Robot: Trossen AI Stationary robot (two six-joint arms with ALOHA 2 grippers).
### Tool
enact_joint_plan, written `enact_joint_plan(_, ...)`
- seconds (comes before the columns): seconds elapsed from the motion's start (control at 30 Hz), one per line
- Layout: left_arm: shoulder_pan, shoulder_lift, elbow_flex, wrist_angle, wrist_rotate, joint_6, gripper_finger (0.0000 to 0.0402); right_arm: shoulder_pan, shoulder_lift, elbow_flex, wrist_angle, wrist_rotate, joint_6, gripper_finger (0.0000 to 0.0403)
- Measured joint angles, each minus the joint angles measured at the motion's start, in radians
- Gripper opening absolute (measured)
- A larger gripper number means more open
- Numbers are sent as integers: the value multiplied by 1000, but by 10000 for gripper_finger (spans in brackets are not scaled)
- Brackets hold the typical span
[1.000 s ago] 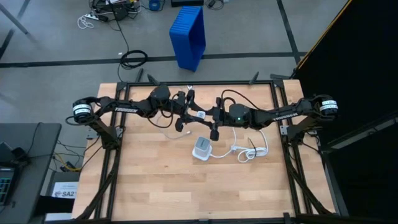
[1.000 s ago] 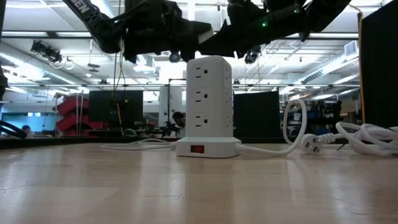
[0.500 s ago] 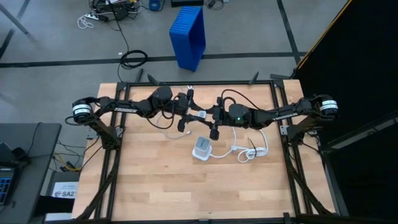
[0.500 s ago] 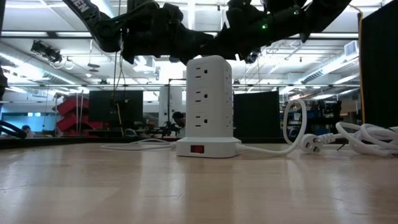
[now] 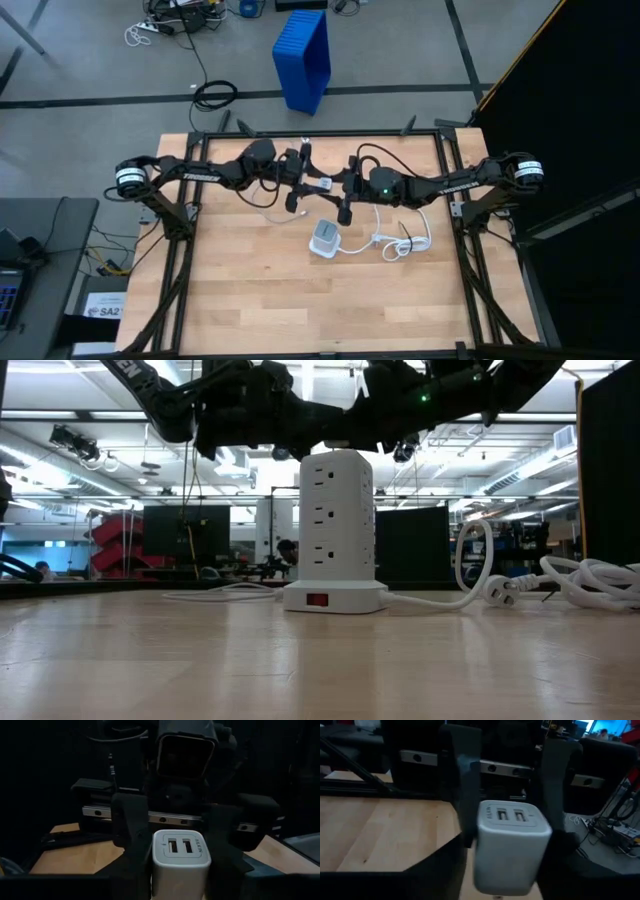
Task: Plug in charger
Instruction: Insert the white charger cable into the white charger adapter
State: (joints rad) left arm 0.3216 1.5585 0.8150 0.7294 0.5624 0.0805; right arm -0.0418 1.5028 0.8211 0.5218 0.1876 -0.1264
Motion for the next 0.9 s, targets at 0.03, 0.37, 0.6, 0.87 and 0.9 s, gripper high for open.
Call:
enact_joint_plan(0.03,-1,0,0,-3,0,5,129,0,0,0,-1,0,1,111)
enact_joint_plan(0.37,28,-60,-2,-83,25,-43,229,1,-31,3,-77,55,-51,112)
enact_joint_plan(0.6,82,-237,-2,-309,15,-2,285,1,-92,6,-145,92,-59,112)
enact_joint_plan(0.87,49,-258,-15,-757,-187,65,276,-16,-98,5,-192,111,-60,112)
enact_joint_plan(0.9,42,-242,-24,-785,-237,57,273,-19,-98,4,-195,110,-60,112)
